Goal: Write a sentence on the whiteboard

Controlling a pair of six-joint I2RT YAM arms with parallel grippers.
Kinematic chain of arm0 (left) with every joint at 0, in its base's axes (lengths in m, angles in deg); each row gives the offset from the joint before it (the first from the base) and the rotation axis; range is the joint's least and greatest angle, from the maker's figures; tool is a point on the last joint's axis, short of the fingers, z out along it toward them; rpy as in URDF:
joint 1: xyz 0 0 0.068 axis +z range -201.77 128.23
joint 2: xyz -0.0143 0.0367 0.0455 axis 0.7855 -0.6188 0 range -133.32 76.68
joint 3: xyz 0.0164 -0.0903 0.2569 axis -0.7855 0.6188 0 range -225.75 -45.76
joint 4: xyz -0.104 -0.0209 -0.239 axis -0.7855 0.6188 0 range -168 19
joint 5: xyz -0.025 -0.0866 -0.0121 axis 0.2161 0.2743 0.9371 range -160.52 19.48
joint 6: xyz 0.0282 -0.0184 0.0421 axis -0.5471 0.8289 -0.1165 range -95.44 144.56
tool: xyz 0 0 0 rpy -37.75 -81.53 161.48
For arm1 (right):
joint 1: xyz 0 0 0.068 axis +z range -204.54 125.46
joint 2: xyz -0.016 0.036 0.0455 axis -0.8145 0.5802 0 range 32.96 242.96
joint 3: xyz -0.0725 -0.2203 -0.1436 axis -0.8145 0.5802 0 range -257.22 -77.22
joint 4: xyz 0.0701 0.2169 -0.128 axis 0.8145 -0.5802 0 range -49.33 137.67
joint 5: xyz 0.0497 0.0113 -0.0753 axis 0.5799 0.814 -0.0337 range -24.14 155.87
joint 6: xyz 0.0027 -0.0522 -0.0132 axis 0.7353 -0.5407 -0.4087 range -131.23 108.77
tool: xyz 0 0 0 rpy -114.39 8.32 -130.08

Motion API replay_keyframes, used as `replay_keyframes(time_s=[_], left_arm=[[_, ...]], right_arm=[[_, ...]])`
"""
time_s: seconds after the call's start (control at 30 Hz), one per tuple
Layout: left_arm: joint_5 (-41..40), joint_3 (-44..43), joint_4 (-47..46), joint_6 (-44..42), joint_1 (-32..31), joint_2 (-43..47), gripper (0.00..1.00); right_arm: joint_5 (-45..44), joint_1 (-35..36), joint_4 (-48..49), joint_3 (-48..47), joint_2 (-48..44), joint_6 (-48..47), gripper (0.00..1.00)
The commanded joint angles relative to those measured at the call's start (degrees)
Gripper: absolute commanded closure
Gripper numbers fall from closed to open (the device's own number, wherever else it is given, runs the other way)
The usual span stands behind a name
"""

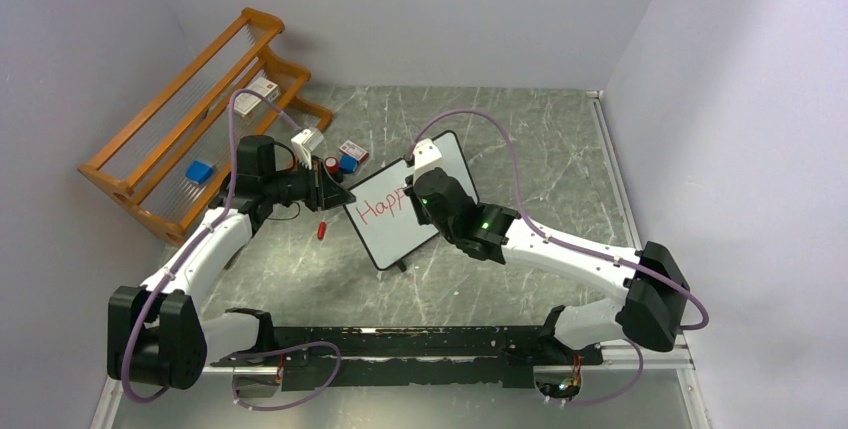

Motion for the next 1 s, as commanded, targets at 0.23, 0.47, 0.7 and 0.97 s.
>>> replay_keyframes(time_s=[0.23, 0.47, 0.7, 0.97], left_arm=[[-3.3, 0.4, 3.2, -1.8, -0.1, -1.7, 0.95], [-3.5, 0.5, 3.2, -1.7, 0.0, -1.5, 0.95], [-3.7, 0.4, 3.2, -1.7, -0.1, -1.5, 0.95], [-3.6, 0.5, 3.2, -1.6, -0.1, -1.5, 0.95]], right_arm=[[-1.0, -0.5, 1.0, -0.9, 0.8, 0.2, 1.00], [0.0, -0.6, 0.2, -0.9, 0.1, 0.3, 1.00], [0.1, -0.5, -0.8, 0.3, -2.7, 0.7, 1.00], [0.9, -0.5, -1.2, 1.8, -2.6, 1.9, 1.00]])
